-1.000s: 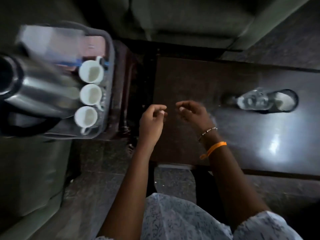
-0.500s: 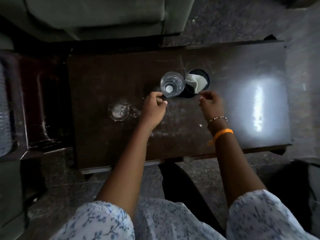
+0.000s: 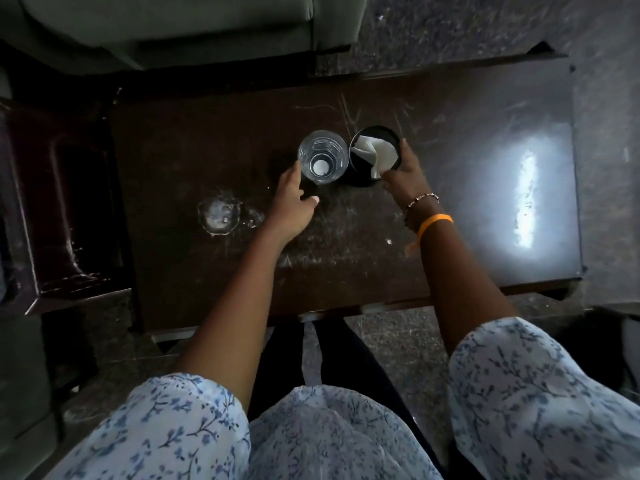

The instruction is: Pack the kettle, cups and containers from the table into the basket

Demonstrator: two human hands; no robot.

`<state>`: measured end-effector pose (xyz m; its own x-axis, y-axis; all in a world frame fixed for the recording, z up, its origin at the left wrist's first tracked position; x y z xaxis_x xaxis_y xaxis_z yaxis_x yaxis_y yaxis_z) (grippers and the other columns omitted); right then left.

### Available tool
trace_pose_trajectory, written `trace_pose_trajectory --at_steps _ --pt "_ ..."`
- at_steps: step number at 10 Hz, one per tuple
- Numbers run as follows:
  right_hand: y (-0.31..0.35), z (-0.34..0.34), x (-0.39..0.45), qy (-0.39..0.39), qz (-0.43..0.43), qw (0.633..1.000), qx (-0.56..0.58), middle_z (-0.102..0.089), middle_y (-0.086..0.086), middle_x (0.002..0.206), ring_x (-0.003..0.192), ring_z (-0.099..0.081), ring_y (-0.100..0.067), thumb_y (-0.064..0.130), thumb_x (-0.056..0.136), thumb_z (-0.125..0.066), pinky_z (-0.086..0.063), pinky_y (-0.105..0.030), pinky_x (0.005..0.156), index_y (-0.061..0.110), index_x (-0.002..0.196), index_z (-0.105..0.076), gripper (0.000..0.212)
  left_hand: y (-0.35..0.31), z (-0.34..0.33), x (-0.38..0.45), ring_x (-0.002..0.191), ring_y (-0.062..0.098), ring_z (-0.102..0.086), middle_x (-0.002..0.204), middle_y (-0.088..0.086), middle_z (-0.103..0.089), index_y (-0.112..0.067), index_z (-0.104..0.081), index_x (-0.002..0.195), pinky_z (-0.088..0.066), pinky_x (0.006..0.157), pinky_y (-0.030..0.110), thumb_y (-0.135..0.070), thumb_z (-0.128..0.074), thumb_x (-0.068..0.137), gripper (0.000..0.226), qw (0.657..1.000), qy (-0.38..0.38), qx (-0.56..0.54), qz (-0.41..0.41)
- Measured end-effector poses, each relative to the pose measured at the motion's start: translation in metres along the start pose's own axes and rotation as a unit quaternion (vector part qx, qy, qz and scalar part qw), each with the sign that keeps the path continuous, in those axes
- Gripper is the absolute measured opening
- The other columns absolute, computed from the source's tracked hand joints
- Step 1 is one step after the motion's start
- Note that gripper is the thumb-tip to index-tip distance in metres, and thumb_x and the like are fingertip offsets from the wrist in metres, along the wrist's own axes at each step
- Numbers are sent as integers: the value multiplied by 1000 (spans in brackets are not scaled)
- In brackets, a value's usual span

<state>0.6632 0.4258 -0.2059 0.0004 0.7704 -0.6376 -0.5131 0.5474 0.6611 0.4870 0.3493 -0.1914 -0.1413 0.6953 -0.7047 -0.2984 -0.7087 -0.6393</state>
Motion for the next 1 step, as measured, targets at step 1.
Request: trace_pose_trajectory --at_steps 1 --pt "6 2 -15 -16 47 998 -35 -12 -13 158 146 -14 -24 1 90 -49 -14 -34 122 5 148 -12 69 0 4 -12 139 23 -31 158 2 -15 -19 -7 149 -31 114 39 -13 -47 94 68 1000 -14 21 8"
Point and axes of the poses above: each hand's wrist, its own x-axis towards the middle knuckle, its own z-axis out of the back of the hand, y = z × x, the point moved 5 cm from there along x, towards the middle knuckle
